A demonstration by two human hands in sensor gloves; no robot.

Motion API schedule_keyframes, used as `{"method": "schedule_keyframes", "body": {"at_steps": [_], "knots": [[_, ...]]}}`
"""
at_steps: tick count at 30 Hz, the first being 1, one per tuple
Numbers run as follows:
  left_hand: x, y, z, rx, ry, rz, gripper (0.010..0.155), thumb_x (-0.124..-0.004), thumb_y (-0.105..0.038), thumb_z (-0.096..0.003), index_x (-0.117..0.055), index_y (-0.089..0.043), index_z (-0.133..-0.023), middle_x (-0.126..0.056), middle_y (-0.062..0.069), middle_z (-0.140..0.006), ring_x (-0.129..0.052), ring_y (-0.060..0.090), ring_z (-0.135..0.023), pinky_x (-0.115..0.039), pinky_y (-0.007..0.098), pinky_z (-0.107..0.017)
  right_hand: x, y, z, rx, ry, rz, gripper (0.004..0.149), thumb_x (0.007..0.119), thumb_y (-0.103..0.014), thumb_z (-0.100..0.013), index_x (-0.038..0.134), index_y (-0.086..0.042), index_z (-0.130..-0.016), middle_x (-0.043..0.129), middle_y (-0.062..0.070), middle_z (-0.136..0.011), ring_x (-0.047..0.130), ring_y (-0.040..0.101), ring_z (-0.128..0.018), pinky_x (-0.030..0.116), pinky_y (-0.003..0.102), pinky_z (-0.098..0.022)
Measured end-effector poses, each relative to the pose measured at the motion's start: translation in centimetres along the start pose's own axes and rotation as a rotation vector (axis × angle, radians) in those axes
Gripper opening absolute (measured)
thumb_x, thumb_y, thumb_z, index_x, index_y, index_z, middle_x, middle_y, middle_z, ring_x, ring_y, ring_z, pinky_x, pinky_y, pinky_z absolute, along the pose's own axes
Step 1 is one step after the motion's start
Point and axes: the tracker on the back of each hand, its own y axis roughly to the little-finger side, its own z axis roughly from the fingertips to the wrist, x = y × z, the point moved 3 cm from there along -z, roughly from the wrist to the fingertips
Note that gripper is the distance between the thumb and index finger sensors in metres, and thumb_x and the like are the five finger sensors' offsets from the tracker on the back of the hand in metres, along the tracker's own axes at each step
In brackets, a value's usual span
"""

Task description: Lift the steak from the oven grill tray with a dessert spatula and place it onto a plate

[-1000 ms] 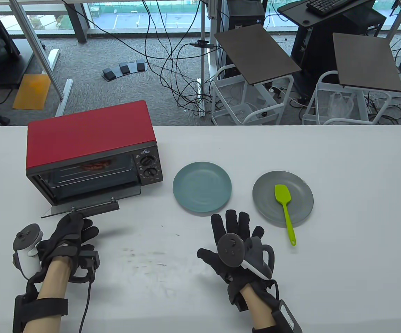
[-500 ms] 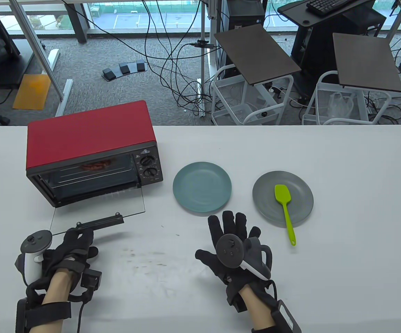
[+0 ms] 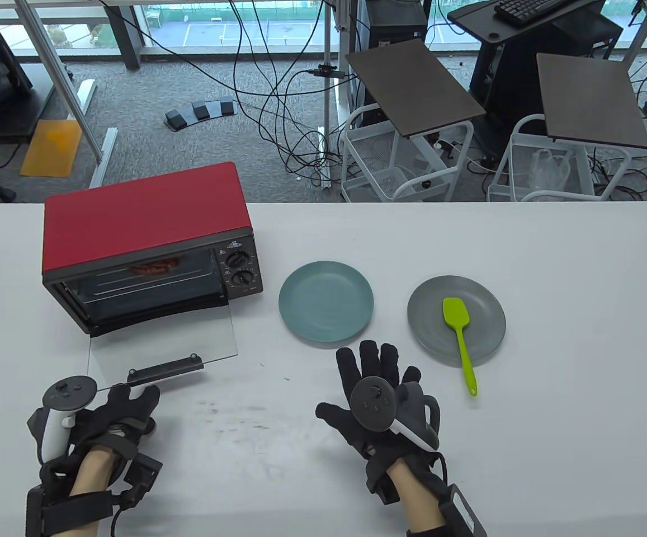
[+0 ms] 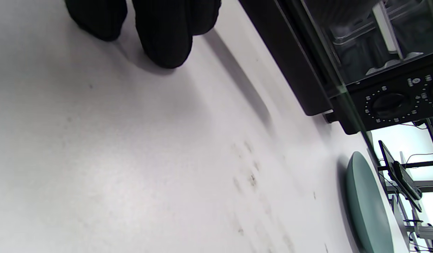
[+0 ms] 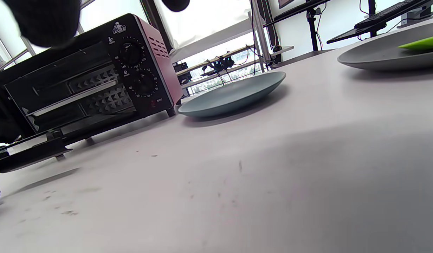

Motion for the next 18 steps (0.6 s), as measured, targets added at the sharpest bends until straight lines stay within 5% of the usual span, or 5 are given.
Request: {"method": "schedule_keyframes", "body": {"at_steps": [18], "knots": [[-0.47, -0.02, -0.06, -0.006, 0.032, -0.073, 0.085, -0.067, -0.064, -0.0462, -0.028, -0.010, -0.100, -0.054, 0.008, -0.106, -0.083, 0.026, -0.087, -0.063, 0.053, -0.067, 0.04, -0.29, 0.07, -0.004, -0.013, 0.007, 0.092, 0.064, -0.069, -0.049, 0.021, -0.021, -0.114, 0.007, 0.021, -0.117, 0.004, 0.054, -0.103, 0.020, 0.084, -0.064]]}}
